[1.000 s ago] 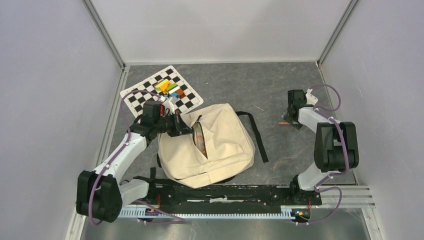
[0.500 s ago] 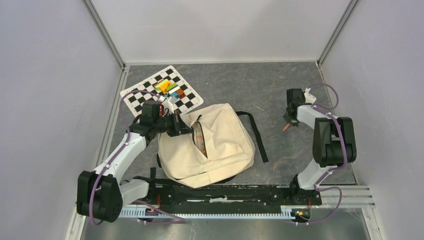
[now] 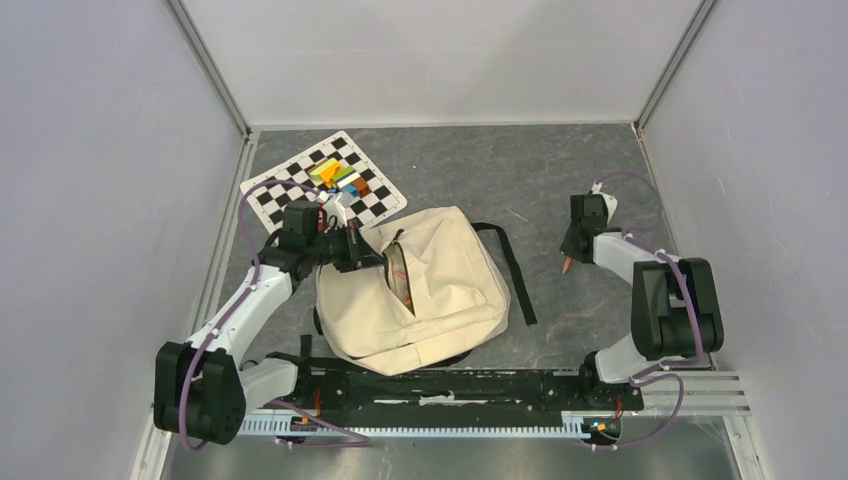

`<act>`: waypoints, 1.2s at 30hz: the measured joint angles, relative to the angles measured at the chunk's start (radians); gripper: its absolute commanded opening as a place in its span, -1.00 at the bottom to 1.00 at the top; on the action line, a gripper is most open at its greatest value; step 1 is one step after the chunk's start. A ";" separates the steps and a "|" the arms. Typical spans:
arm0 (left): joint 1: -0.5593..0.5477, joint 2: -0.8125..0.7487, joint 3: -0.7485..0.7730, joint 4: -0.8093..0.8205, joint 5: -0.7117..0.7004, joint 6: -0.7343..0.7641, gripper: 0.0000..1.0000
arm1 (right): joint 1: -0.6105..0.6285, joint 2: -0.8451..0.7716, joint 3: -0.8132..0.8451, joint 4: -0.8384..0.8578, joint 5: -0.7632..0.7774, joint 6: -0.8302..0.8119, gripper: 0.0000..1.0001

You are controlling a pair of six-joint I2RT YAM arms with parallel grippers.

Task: Pack the student bag
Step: Pick up the stationery from the center of the board, then place the stationery in the student bag.

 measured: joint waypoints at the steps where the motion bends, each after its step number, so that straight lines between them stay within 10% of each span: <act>1: 0.000 0.000 0.000 0.002 0.001 0.000 -0.96 | 0.013 -0.019 -0.017 0.000 -0.011 -0.022 -1.00; 18: 0.005 0.006 0.021 -0.002 0.019 0.005 -0.96 | 0.372 -0.371 0.099 -0.153 -0.179 -0.225 -1.00; 36: 0.005 0.015 0.049 -0.006 0.005 0.014 -0.96 | 1.025 -0.166 0.420 -0.112 -0.065 -0.111 -1.00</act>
